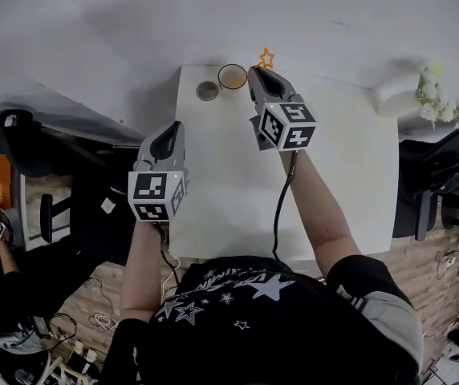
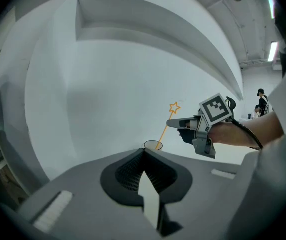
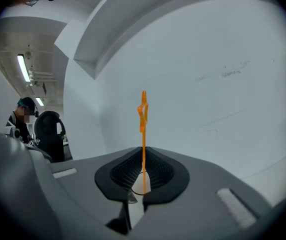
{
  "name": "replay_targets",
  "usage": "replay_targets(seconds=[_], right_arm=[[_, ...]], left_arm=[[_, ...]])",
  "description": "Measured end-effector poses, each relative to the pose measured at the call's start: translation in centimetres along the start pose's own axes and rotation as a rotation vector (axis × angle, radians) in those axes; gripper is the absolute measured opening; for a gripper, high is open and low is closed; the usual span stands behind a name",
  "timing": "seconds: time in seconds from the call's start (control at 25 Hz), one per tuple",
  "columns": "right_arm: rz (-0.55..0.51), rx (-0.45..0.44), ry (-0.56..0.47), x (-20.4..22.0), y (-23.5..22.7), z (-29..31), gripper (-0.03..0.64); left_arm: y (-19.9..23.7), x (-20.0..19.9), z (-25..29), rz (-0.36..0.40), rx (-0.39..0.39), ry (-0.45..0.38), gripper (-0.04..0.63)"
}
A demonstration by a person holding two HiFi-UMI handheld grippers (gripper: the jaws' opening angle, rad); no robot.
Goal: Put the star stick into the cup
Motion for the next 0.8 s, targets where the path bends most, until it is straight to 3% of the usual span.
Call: replay_targets(seconds=[0.68, 0.8], right_arm=[[-0.018, 0.078, 0.061, 3.0, -1.0, 1.4, 0.041], [-0.012, 0.088, 0.083, 3.5, -1.0, 1.1, 0.073]], left_arm=[[0.7, 2.5, -0.4, -0.029, 0.028, 0.038, 0.003], [1.0, 2.7, -1.0, -0.029, 0.026, 0.037, 0.003]])
Point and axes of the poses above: the fingertips, and each gripper's own axes: z forward along the fingers, y to its left, x out of its underside, the point moved 7 cm from there along -z, backward along the fingers, and after that the axes turned 3 degrees about -y, right-handed, at the moved point
